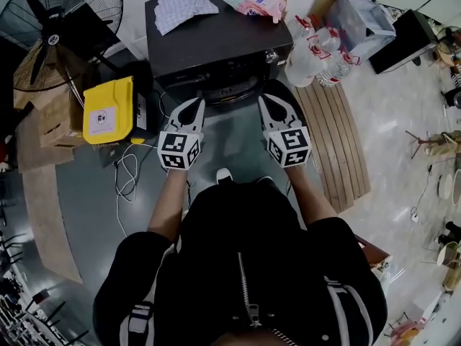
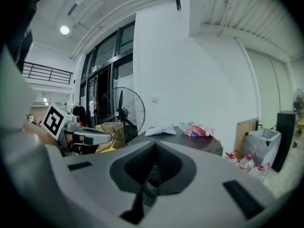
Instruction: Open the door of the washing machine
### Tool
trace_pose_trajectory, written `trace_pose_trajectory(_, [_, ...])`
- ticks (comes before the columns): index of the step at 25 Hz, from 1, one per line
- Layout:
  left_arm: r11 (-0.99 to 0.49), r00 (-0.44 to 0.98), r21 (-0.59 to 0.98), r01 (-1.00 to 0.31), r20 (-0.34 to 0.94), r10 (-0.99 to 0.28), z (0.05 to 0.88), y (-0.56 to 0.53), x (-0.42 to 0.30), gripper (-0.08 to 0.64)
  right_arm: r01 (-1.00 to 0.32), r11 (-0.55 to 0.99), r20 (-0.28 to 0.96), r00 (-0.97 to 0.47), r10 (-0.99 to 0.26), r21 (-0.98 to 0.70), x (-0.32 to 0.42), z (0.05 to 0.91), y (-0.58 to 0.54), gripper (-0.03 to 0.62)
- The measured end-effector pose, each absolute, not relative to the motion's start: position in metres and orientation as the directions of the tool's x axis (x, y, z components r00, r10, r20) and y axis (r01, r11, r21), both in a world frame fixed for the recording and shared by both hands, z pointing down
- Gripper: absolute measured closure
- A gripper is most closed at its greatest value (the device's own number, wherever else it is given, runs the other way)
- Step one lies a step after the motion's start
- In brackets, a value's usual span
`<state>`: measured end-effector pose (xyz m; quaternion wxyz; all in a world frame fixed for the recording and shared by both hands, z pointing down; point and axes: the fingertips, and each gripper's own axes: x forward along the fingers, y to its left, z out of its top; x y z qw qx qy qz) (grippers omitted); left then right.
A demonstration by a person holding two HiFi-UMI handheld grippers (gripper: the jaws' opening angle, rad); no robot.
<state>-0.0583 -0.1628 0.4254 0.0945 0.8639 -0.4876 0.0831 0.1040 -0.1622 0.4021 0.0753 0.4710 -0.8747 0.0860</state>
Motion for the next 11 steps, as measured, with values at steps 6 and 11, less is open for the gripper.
trace_pose_trajectory(6, [-0.513, 0.518, 0.088, -0.854, 0.240, -0.821, 0.428, -0.165, -0.053, 0.557, -0.836, 0.543, 0.222, -0.546, -0.808, -0.083, 0.106, 0.406, -0.164, 0.594])
trace_pose_trajectory(11, [-0.516, 0.522, 0.094, -0.851, 0.251, -0.815, 0.431, -0.165, -0.044, 0.557, -0.834, 0.544, 0.228, -0.551, -0.803, -0.098, 0.112, 0.409, -0.165, 0.594])
